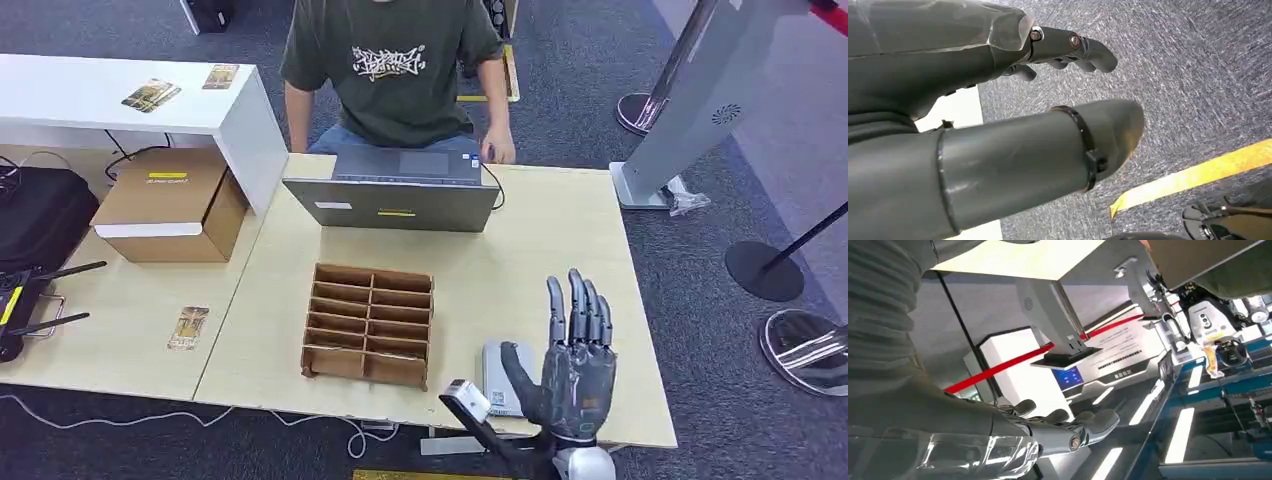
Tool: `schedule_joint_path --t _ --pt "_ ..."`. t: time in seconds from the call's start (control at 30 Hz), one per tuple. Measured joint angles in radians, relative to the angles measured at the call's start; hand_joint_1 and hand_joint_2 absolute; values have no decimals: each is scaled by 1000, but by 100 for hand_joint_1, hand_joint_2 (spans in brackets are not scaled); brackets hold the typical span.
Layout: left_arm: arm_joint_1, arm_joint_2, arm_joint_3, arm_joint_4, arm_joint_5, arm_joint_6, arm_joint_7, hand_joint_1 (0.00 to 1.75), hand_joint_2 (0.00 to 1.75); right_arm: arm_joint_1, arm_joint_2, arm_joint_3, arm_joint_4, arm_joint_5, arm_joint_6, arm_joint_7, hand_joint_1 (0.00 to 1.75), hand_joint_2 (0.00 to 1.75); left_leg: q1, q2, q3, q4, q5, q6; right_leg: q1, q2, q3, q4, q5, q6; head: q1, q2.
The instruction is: Pass the card to the sensor for recognition and then transmit it.
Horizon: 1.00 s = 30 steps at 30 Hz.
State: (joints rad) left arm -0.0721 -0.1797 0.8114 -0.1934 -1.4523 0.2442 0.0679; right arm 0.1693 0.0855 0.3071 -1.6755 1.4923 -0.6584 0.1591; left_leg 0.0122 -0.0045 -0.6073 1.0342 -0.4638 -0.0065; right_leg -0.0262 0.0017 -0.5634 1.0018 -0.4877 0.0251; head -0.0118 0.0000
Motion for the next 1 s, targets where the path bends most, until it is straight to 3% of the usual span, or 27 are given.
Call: schedule_joint_path --t 0.3,0.53,1.0 --pt "0 -9 17 0 16 21 -9 0 0 53 8 0 -41 -5 -11 -14 0 175 0 0 0 0 0 0 0 0 0 0 0 0 0 0" --pt "0 -9 23 0 19 19 -3 0 0 65 25 36 -26 -13 45 -46 0 175 0 0 0 0 0 0 0 0 0 0 0 0 0 0" --pt "0 -10 24 0 10 5 20 0 0 -47 -6 170 182 -155 169 -63 0 175 0 0 0 0 0 0 0 0 0 0 0 0 0 0"
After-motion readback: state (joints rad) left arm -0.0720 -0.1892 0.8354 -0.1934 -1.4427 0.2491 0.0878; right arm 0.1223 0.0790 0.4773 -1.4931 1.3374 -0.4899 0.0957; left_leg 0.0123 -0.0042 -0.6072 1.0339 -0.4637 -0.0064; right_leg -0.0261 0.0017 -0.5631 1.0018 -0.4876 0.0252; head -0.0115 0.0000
